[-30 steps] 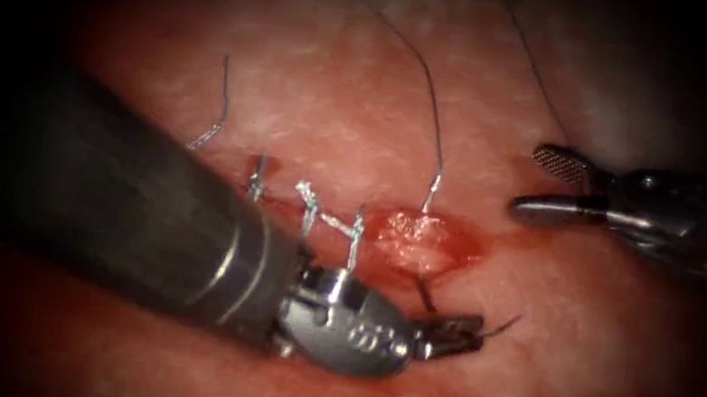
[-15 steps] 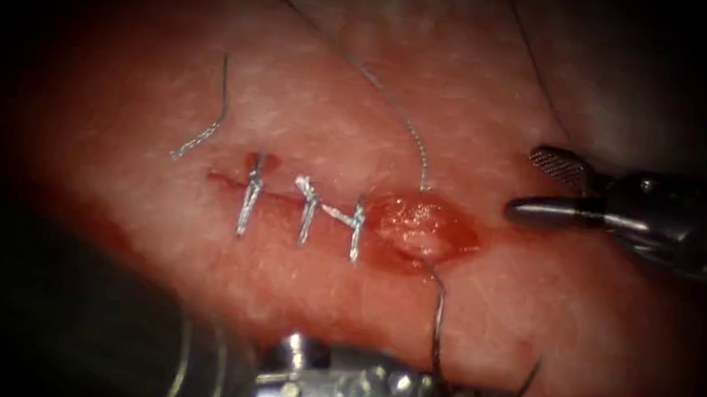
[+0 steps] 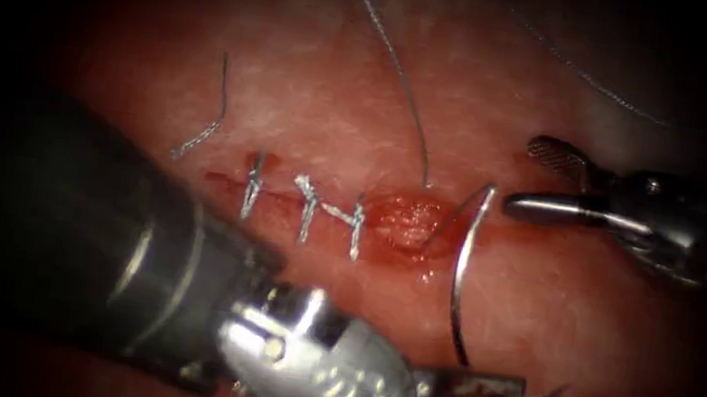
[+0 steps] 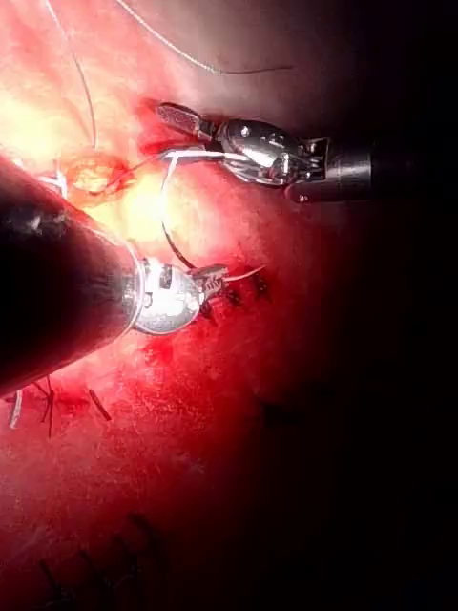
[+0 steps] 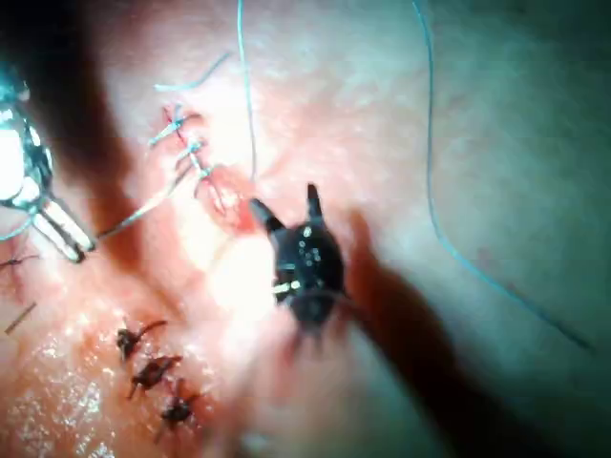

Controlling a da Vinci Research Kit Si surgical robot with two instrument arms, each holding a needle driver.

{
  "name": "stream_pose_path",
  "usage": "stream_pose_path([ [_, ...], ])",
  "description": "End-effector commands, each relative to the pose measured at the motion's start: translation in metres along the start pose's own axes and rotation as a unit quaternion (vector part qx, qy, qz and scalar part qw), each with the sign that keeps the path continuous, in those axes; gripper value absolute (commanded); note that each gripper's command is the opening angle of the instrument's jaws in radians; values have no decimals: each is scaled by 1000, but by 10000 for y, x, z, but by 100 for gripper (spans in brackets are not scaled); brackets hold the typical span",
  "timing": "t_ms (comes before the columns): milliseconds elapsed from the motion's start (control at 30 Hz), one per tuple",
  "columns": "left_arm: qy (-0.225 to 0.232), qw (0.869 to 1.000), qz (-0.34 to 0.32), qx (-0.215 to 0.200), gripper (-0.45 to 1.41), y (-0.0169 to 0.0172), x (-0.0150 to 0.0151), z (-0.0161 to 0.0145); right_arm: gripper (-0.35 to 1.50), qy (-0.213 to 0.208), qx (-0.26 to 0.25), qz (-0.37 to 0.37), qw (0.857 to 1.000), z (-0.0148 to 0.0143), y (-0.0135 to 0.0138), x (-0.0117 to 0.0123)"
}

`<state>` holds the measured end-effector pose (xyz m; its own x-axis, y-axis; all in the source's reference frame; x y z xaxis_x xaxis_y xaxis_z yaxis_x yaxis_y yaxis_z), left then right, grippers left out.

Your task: Wound Closure

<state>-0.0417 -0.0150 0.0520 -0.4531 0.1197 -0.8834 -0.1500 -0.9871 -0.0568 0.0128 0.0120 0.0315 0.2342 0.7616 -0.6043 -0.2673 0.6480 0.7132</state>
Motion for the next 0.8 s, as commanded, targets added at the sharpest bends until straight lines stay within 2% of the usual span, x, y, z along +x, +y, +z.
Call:
stream_pose_path([
  [33,-4,1000,7,-1,-45,9,-5,3,115,6,27,26,999,8,-12,-9],
  [167,-16,999,28,1,-45,6,-15,4,108,33,92,83,992,5,-20,-10],
  [267,-27,999,39,0,-45,5,-29,8,98,42,156,135,978,4,-26,-13],
  [300,-30,999,41,2,-45,6,-36,12,96,36,186,148,971,8,-33,-15],
  [400,-36,998,46,4,-45,10,-46,20,95,26,218,171,961,25,-48,-14],
  [567,-36,998,47,2,-45,11,-49,23,95,27,222,188,957,40,-56,-12],
  [800,-35,998,46,1,-45,12,-47,24,93,52,213,192,957,40,-47,-10],
])
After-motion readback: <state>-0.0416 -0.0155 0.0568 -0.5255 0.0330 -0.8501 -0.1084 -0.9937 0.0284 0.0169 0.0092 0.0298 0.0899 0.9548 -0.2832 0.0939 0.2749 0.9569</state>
